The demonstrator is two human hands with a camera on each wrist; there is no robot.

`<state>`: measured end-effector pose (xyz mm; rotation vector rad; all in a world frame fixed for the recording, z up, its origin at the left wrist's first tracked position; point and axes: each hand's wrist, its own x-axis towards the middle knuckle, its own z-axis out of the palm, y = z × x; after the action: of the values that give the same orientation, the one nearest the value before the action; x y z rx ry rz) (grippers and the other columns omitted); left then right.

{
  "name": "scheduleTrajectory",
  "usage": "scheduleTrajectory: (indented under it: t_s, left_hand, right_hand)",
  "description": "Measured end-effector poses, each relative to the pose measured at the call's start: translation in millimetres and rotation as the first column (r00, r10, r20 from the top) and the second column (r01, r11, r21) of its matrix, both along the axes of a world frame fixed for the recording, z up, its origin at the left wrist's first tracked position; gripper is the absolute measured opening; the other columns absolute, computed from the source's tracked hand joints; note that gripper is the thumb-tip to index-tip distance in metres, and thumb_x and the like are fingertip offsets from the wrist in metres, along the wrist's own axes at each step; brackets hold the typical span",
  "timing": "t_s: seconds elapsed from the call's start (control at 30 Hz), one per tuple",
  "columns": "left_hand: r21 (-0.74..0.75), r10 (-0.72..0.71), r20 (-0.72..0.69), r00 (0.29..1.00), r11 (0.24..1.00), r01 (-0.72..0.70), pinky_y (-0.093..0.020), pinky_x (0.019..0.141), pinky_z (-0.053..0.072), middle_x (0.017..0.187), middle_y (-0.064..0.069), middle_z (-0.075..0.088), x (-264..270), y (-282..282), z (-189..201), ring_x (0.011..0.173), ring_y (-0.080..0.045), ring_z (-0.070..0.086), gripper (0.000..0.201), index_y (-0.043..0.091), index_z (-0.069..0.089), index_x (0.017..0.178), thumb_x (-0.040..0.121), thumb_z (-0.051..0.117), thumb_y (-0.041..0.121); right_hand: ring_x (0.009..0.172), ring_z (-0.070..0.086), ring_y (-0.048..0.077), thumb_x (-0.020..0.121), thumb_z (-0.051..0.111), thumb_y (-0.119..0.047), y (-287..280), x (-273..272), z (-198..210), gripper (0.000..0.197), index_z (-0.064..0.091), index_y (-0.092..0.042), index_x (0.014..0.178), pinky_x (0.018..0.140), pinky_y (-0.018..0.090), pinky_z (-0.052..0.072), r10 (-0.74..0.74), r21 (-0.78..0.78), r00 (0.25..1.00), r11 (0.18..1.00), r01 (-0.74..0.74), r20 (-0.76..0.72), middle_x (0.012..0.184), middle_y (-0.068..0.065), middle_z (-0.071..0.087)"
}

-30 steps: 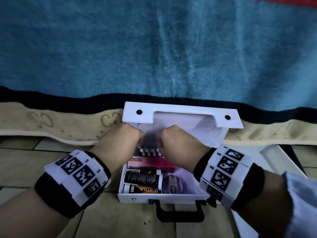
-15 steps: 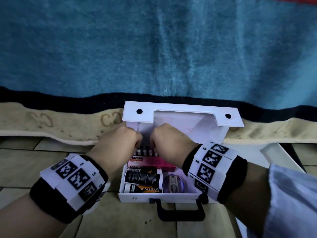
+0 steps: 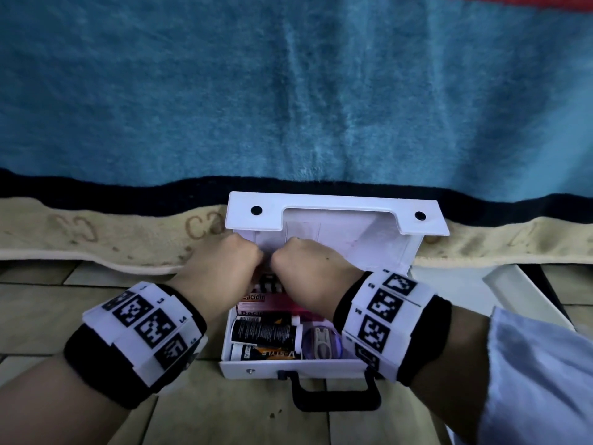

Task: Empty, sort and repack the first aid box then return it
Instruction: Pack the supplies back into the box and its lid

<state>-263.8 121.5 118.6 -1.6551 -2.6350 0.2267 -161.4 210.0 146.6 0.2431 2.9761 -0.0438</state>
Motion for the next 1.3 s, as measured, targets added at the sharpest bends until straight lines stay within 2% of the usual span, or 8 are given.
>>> scheduleTrajectory:
  t_s: [0.23, 0.4, 0.53, 0.8, 1.0, 1.07, 1.2, 1.3]
  left_hand:
    - [0.048, 0.012, 0.049, 0.999, 0.999, -0.014, -0.031, 0.073, 0.051, 0.092, -0.001, 0.068, 0, -3, -7, 0.091, -0.023, 0.063, 0.015, 0.026, 0.066, 0.094, 0.081, 0.061, 0.033]
    - [0.015, 0.036, -0.004, 0.999, 0.999, -0.036, -0.028, 0.064, 0.041, 0.096, -0.001, 0.067, 3, 1, -15, 0.093, -0.023, 0.063, 0.014, 0.025, 0.065, 0.096, 0.083, 0.059, 0.024]
    - [0.009, 0.065, 0.002, 0.998, 0.998, -0.065, -0.028, 0.068, 0.044, 0.097, -0.001, 0.066, -1, 3, -14, 0.095, -0.024, 0.063, 0.018, 0.026, 0.066, 0.097, 0.081, 0.061, 0.02]
    - [0.089, 0.145, -0.057, 0.988, 0.986, -0.139, -0.029, 0.066, 0.042, 0.093, -0.001, 0.067, 7, 0, -13, 0.091, -0.024, 0.064, 0.012, 0.024, 0.063, 0.094, 0.084, 0.058, 0.019]
    - [0.113, 0.137, -0.07, 0.988, 0.985, -0.129, -0.027, 0.061, 0.041, 0.086, 0.005, 0.062, 11, -2, -16, 0.081, -0.018, 0.062, 0.017, 0.026, 0.06, 0.091, 0.082, 0.056, 0.012]
    - [0.123, 0.127, -0.047, 0.991, 0.985, -0.12, -0.026, 0.059, 0.041, 0.079, 0.007, 0.056, 13, -2, -14, 0.077, -0.016, 0.06, 0.015, 0.026, 0.057, 0.085, 0.082, 0.056, 0.011]
    - [0.213, 0.069, 0.005, 0.998, 0.975, -0.069, -0.027, 0.059, 0.04, 0.085, 0.005, 0.061, 24, 0, 0, 0.078, -0.018, 0.059, 0.01, 0.026, 0.048, 0.079, 0.087, 0.054, 0.023]
    - [0.251, -0.007, -0.043, 0.999, 0.968, 0.018, -0.027, 0.059, 0.039, 0.09, 0.003, 0.062, 44, 3, 16, 0.085, -0.02, 0.062, 0.015, 0.026, 0.044, 0.078, 0.091, 0.049, 0.033]
  right_hand:
    - [0.094, 0.063, 0.029, 0.086, 0.048, -0.004, 9, 3, 5, 0.023, 0.064, -0.011, 0.1, 0.062, 0.029, 0.038, 0.01, 0.109, 0.997, 0.994, -0.002, -0.08, 0.102, 0.008, 0.065]
    - [0.092, 0.062, 0.029, 0.089, 0.043, -0.001, 2, 6, 0, 0.024, 0.063, -0.007, 0.1, 0.063, 0.031, 0.039, 0.052, 0.149, 0.998, 0.987, -0.056, 0.032, 0.105, 0.011, 0.063]
    - [0.097, 0.061, 0.033, 0.087, 0.04, 0.005, -3, 9, -12, 0.027, 0.06, -0.003, 0.103, 0.064, 0.033, 0.038, 0.104, 0.135, 0.992, 0.984, -0.114, 0.078, 0.108, 0.015, 0.062]
    - [0.093, 0.063, 0.03, 0.088, 0.045, -0.002, 12, 7, -21, 0.026, 0.064, -0.009, 0.105, 0.065, 0.033, 0.044, 0.065, 0.107, 0.997, 0.992, -0.06, -0.045, 0.107, 0.011, 0.065]
    - [0.091, 0.063, 0.024, 0.083, 0.056, -0.015, 36, 12, 4, 0.017, 0.069, -0.023, 0.092, 0.064, 0.025, 0.041, -0.089, 0.032, 0.981, 0.995, 0.096, -0.17, 0.098, 0.002, 0.068]
    - [0.089, 0.065, 0.022, 0.079, 0.058, -0.017, 42, 22, 15, 0.017, 0.07, -0.023, 0.089, 0.069, 0.026, 0.049, -0.132, -0.037, 0.974, 0.991, 0.127, -0.186, 0.094, 0.001, 0.071]
    - [0.083, 0.065, 0.016, 0.078, 0.061, -0.02, 49, 50, 39, 0.016, 0.073, -0.025, 0.088, 0.077, 0.031, 0.054, -0.196, -0.109, 0.954, 0.978, 0.176, -0.226, 0.088, -0.005, 0.072]
    - [0.077, 0.063, 0.011, 0.078, 0.066, -0.021, 51, 78, 48, 0.014, 0.073, -0.025, 0.088, 0.075, 0.028, 0.053, -0.275, -0.158, 0.925, 0.958, 0.24, -0.264, 0.085, -0.006, 0.072]
